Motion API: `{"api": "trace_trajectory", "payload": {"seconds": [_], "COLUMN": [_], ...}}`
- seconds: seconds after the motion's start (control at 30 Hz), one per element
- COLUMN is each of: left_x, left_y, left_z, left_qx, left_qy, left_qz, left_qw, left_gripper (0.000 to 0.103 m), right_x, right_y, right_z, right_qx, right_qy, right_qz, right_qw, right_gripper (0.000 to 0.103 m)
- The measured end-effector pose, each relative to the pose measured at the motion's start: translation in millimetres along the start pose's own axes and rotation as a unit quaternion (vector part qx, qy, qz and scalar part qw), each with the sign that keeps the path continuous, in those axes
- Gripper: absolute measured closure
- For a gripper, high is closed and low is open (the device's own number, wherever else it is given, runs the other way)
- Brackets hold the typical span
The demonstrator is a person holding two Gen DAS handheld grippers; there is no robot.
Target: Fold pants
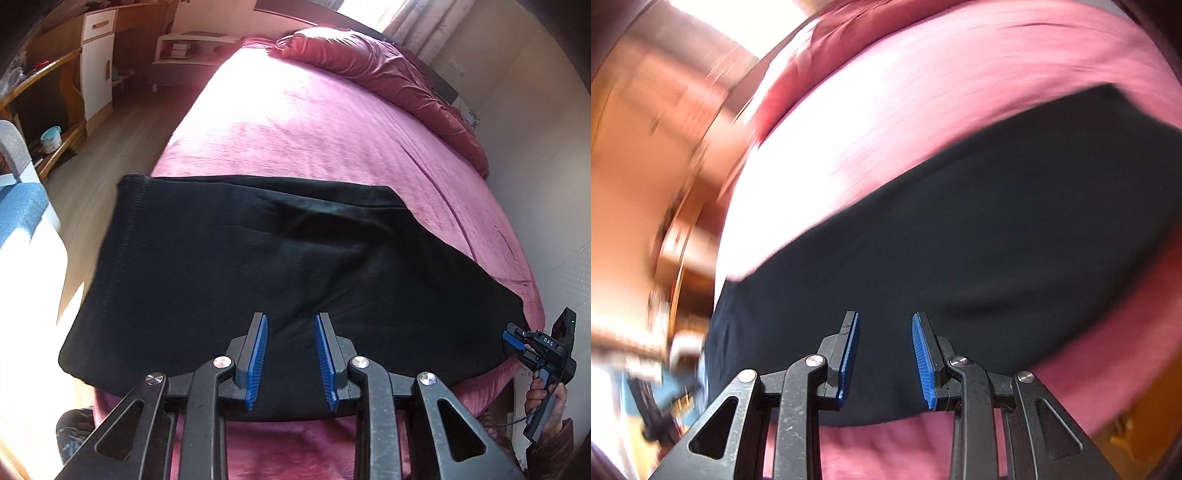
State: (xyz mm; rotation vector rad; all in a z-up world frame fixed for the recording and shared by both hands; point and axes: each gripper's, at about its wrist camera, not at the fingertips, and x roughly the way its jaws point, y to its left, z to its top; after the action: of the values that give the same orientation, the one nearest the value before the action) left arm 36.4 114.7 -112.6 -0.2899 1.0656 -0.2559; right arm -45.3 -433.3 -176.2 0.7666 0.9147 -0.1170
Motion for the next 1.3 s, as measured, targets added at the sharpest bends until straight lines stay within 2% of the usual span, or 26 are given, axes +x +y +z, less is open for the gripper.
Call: {"api": "trace_trajectory", "payload": {"seconds": [0.1,0.23,0.37,0.47,0.53,0.6,0.67,0.73,0.83,0.9,0.93,1.07,1.17,1.3], "left_x": [15.6,25.8,38.0,42.8,46.2,51.6,54.1,54.2,55.1,57.9,57.9,54.2,52.7,54.1], "left_y": [-24.6,-55.5,-68.5,-72.5,-75.5,-79.9,-82.3,-84.3,-87.9,-89.4,-90.4,-93.6,-94.6,-98.9], "left_z": [-3.5,-11.9,-13.9,-17.4,-19.9,-22.5,-25.0,-27.9,-28.2,-27.7,-27.9,-34.2,-40.4,-44.4], "left_qx": [0.009,0.039,0.057,0.055,0.053,0.055,0.054,0.053,0.054,0.056,0.057,0.063,0.065,0.071], "left_qy": [0.015,0.024,0.04,0.048,0.054,0.06,0.063,0.063,0.057,0.057,0.056,0.053,0.051,0.049], "left_qz": [-0.02,-0.034,-0.026,-0.019,-0.013,-0.009,-0.004,-0.004,-0.003,0.004,0.005,0.003,0.005,0.013], "left_qw": [0.9997,0.9984,0.9972,0.9971,0.997,0.9966,0.9965,0.9966,0.9969,0.9968,0.9968,0.9966,0.9965,0.9961], "left_gripper": [0.076,0.076,0.076,0.076,0.076,0.076,0.076,0.076,0.076,0.076,0.076,0.073,0.073,0.073], "right_x": [-44.3,-88.5,-112.1,-114.0,-106.8,-99.9,-104.2,-103.5,-84.7,-86.9,-90.3,-109.5,-104.3,-80.3], "right_y": [-63.1,-140.7,-186.9,-195.9,-184.4,-176.4,-169.9,-164.3,-181.5,-178.8,-179.7,-188.9,-189.0,-183.8], "right_z": [15.7,28.0,47.0,60.9,66.9,83.7,93.5,94.2,88.2,86.2,84.8,46.8,28.2,19.2], "right_qx": [0.092,0.196,0.252,0.258,0.249,0.227,0.197,0.183,0.199,0.197,0.209,0.238,0.253,0.256], "right_qy": [-0.055,-0.114,-0.15,-0.158,-0.155,-0.146,-0.149,-0.155,-0.125,-0.135,-0.139,-0.151,-0.144,-0.133], "right_qz": [-0.026,-0.062,-0.065,-0.066,-0.078,-0.089,-0.107,-0.129,-0.148,-0.141,-0.125,-0.074,-0.021,0.013], "right_qw": [0.994,0.972,0.954,0.951,0.953,0.959,0.963,0.962,0.961,0.961,0.96,0.957,0.956,0.957], "right_gripper": [0.073,0.07,0.07,0.07,0.071,0.084,0.088,0.089,0.088,0.085,0.077,0.059,0.057,0.057]}}
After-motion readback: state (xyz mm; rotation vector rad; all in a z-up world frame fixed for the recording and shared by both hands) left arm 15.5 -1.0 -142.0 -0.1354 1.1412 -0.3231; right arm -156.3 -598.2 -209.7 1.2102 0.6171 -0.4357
